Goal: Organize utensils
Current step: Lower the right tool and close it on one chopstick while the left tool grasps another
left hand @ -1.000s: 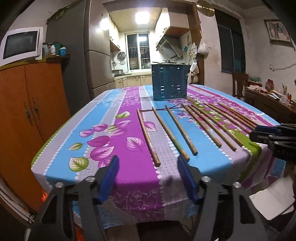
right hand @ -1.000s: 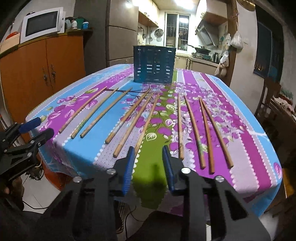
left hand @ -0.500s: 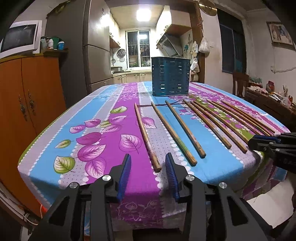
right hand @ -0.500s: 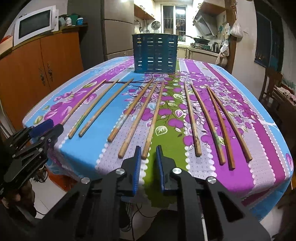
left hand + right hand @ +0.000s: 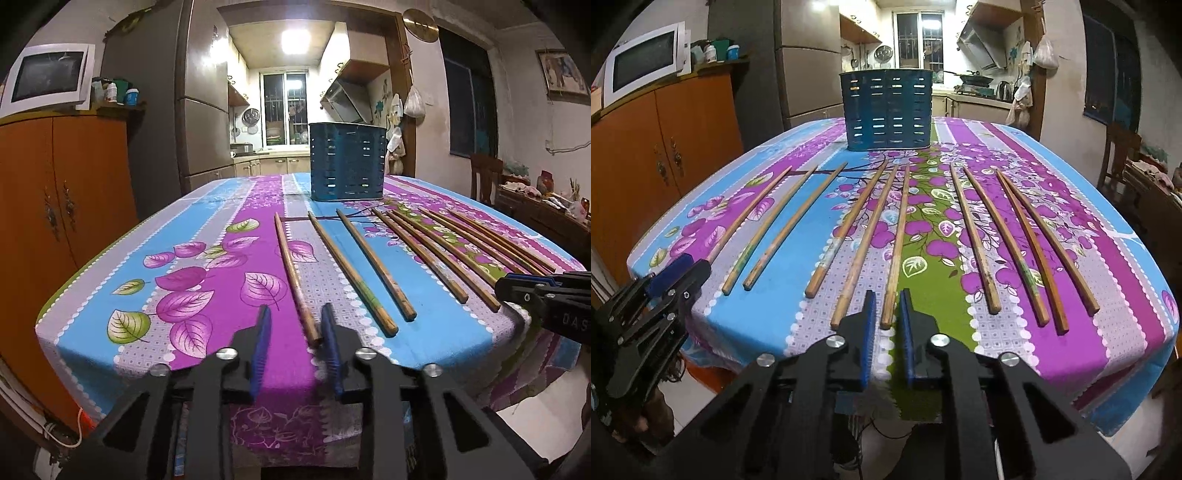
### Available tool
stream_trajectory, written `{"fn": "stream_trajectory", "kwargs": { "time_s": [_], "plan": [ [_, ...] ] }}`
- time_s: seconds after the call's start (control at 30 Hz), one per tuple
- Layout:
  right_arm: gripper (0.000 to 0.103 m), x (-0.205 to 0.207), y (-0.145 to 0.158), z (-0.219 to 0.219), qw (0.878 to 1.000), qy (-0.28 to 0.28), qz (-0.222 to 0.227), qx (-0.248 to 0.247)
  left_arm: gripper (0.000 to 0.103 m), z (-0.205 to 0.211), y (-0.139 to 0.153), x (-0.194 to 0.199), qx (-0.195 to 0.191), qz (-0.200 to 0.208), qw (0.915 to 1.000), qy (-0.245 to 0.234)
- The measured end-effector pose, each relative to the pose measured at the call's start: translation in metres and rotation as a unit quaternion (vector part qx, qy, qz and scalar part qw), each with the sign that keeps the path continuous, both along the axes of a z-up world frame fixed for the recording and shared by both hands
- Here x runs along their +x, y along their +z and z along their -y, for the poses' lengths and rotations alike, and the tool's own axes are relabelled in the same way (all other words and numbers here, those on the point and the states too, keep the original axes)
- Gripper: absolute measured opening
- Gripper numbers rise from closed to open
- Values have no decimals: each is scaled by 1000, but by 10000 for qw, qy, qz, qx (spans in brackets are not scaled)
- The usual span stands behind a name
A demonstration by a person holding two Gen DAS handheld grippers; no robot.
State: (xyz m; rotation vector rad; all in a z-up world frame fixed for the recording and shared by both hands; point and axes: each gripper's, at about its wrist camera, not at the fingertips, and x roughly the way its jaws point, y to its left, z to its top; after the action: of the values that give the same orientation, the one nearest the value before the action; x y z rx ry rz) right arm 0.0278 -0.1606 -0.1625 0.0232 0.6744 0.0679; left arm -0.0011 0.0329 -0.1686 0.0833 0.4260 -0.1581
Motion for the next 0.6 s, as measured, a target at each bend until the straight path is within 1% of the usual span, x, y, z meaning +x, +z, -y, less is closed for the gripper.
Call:
{"fn": "stream_trajectory", "kwargs": {
  "time_s": [0.03, 0.1, 0.2, 0.27, 0.43, 0.5, 0.6],
  "plan": [
    [7, -1, -1, -1, 10000, -26, 36, 6, 19, 1, -1, -1, 16, 22, 10000, 4],
    [6, -2, -2, -3, 9999, -69, 81, 19, 15, 5, -1, -2, 73, 79, 9999, 22],
    [5, -3, -2, -2, 9998, -128, 123, 88, 13, 9, -2, -4, 149, 155, 9997, 73],
    [5, -3, -2, -1, 9997, -163, 141, 145, 10, 9, -3, -4, 131, 182, 9997, 107],
    [5, -2, -2, 4, 9993, -213, 139, 277, 7, 6, -2, -3, 98, 158, 9997, 141],
    [5, -4, -1, 5, 9992, -231, 157, 289, 7, 2, 0, -1, 21, 114, 9997, 204],
    [5, -6, 3, 9, 9990, -262, 237, 289, 7, -4, 5, -2, -25, 153, 9995, 281]
  ]
}}
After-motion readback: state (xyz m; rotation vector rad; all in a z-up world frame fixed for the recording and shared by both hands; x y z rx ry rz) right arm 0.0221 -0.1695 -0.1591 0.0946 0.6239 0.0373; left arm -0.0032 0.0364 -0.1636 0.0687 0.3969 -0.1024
